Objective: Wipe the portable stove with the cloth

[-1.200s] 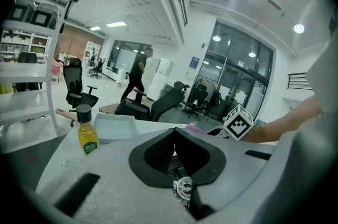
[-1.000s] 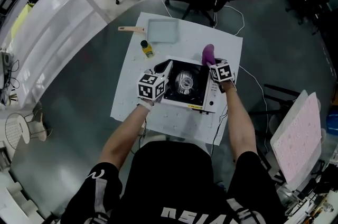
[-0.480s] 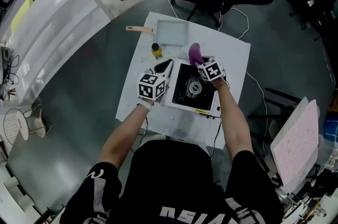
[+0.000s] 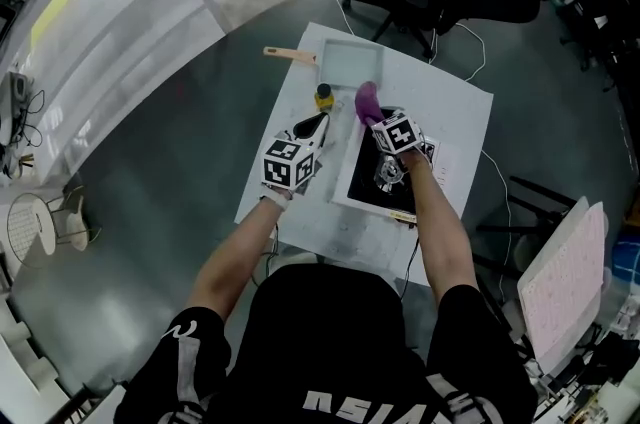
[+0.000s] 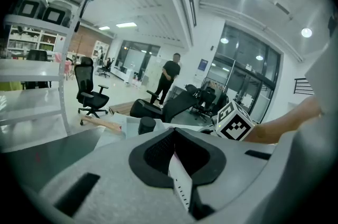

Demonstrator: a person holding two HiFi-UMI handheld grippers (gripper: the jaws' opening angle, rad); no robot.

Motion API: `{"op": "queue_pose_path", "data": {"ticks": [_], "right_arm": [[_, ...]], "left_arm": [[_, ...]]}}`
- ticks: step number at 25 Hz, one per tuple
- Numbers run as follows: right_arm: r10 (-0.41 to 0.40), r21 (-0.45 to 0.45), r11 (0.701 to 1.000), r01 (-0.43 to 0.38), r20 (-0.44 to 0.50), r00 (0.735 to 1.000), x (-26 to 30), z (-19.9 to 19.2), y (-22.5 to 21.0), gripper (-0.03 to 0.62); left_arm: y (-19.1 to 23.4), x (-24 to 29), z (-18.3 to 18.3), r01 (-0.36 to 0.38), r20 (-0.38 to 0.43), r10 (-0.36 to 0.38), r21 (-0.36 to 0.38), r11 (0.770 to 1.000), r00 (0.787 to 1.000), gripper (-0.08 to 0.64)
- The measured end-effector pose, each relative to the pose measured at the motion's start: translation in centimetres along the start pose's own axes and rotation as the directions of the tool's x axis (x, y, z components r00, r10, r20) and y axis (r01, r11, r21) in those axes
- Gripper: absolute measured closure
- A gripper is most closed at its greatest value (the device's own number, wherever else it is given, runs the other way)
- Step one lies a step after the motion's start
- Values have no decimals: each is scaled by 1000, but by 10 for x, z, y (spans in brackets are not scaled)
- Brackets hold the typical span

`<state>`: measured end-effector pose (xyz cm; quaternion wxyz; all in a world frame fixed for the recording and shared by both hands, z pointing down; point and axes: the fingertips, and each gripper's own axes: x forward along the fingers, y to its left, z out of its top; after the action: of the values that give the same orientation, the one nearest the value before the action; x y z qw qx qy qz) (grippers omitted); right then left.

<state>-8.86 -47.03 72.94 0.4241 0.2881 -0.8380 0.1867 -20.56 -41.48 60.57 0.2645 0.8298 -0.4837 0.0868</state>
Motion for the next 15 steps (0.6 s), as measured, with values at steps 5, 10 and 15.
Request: {"op": "queue_pose_path", "data": {"ticks": [5, 10, 15], "right_arm": [[-25, 113, 994, 13, 105, 994, -12, 31, 12, 477], [-23, 173, 985, 11, 69, 997, 0, 27, 33, 477], [-13, 214, 977, 13, 0, 1000, 14, 2, 58, 477]], "left_arm": [[11, -9, 4, 9, 15, -8, -11, 1000, 1000, 551], [13, -14, 2, 27, 18, -27, -10, 1000, 999, 551], [20, -24, -5, 41, 12, -40, -16, 999, 999, 551]]}}
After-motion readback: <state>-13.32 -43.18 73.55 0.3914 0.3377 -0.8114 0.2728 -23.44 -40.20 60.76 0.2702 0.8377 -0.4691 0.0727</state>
